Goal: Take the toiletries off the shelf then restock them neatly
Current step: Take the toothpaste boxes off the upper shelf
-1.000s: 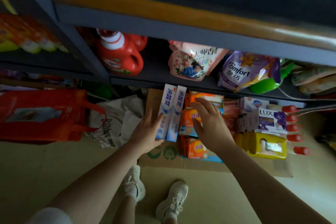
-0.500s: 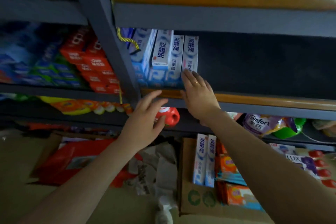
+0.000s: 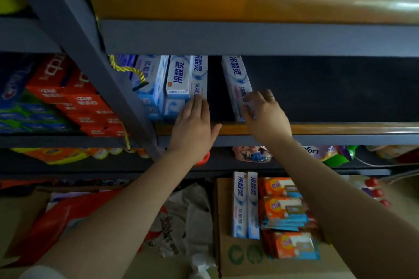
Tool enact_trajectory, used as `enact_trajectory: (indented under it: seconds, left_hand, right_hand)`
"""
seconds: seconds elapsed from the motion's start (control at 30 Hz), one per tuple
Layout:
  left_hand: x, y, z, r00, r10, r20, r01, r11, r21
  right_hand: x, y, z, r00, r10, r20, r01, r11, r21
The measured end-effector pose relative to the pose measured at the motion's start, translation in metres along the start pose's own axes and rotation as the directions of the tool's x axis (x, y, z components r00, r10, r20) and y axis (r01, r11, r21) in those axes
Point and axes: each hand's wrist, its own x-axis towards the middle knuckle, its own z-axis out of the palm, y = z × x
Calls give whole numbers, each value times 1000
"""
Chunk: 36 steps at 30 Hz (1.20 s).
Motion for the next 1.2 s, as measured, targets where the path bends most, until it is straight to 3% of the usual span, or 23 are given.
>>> enact_trajectory:
  seconds: [0.13, 0.23, 0.3, 0.4, 0.47, 0.57, 0.63, 0.77, 0.83, 0.93, 1.0, 1.07, 1.1, 1.13, 1.17, 1.2]
  left_hand:
    - [1, -3, 5, 996, 93, 12, -93, 995, 45]
    - [-2, -4, 2, 974, 226, -24, -226, 974, -4]
    - [-1, 0, 2, 964, 264, -38, -267, 954, -133]
    - [9, 8, -3, 989, 62, -134, -111, 913, -394]
    - [23, 11, -6, 980, -126, -154, 48, 901, -431]
    - [49, 19, -12, 953, -296, 71, 299, 868, -395]
    - [64, 27, -13, 901, -361, 240, 425, 844, -328]
    - [77, 43, -15, 846, -465, 260, 531, 782, -327]
    - [75, 45, -16, 883, -421, 206, 469, 812, -348]
    - [59, 56, -28, 982, -185, 31, 188, 963, -192]
    - [44, 65, -41, 997, -45, -60, 38, 992, -118]
    - [26, 75, -50, 997, 16, -73, -30, 981, -191]
    - [15, 81, -52, 999, -7, -35, -6, 937, -350]
    - [3, 86, -52, 997, -51, 61, 77, 806, -587]
    - [-11, 93, -52, 979, -65, 194, 197, 560, -805]
    - [-24, 100, -49, 946, -33, 321, 318, 273, -908]
  right_hand:
    - [28, -12, 8, 939, 295, 177, -307, 950, 47]
    - [42, -18, 15, 908, 370, 196, -372, 928, -26]
    - [47, -17, 10, 902, 393, 180, -408, 912, 49]
    - [42, -10, -10, 902, 407, 142, -431, 861, 270]
    - [30, -5, -26, 897, 426, 120, -434, 796, 421]
    - [1, 1, -45, 872, 411, 266, -479, 602, 639]
    - [-21, 6, -53, 829, 372, 417, -557, 488, 672]
    - [-55, 23, -59, 751, 347, 561, -656, 300, 692]
    - [-65, 33, -60, 713, 352, 607, -687, 177, 704]
    - [-78, 48, -64, 702, 296, 648, -686, 36, 727]
    - [-87, 55, -65, 716, 229, 659, -674, -17, 738]
    - [-96, 63, -64, 743, 202, 639, -649, -17, 760]
    - [-101, 67, -64, 755, 198, 625, -634, -23, 773]
    - [-106, 72, -64, 763, 196, 616, -620, -47, 783]
    - [-112, 78, -64, 763, 192, 617, -614, -80, 785]
    - [-117, 85, -65, 764, 179, 620, -611, -106, 784]
